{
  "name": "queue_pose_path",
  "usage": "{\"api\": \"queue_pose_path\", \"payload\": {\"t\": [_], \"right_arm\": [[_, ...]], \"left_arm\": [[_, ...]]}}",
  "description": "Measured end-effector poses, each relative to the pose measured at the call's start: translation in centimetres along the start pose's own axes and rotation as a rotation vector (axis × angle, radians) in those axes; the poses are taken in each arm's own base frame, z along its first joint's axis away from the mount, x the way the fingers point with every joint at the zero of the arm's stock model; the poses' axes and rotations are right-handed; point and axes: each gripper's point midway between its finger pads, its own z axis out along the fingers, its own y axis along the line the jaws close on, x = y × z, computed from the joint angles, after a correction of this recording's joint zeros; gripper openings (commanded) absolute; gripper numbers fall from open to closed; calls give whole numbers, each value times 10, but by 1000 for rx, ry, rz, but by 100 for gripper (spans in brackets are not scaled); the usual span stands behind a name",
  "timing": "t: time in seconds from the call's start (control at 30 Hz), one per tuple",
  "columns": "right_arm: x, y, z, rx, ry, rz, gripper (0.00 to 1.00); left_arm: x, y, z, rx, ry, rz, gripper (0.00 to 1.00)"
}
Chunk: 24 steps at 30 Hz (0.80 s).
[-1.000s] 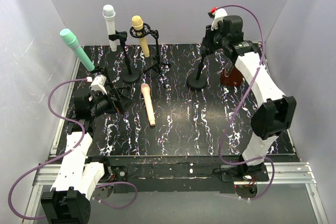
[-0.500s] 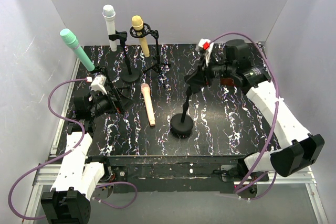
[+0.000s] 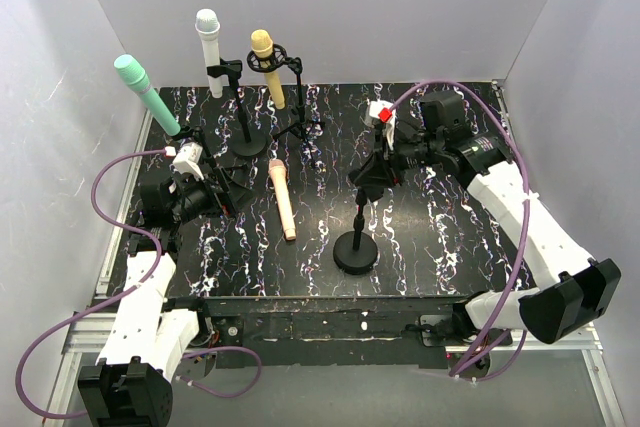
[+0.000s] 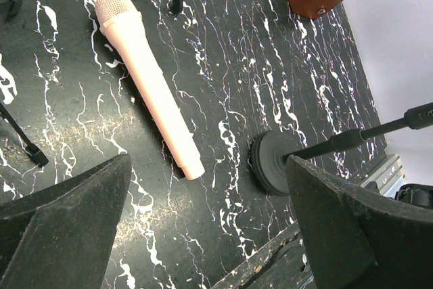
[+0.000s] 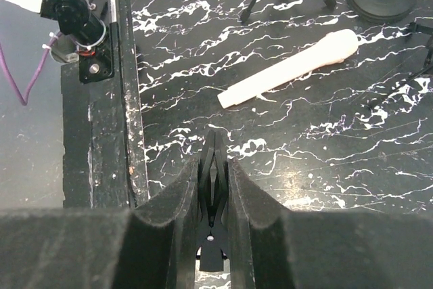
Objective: Attach the microphones to the stand
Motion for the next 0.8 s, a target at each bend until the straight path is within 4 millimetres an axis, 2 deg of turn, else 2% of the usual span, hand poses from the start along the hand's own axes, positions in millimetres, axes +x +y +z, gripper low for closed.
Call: {"api": "queue_pose_path", "payload": {"t": [0.53, 0.8], "right_arm": [[9, 25, -5, -92, 16, -23, 52], [6, 38, -16, -108, 34, -76, 71]], "left_arm": [[0, 0, 0, 0, 0, 0, 98], [0, 0, 0, 0, 0, -1, 98]]}}
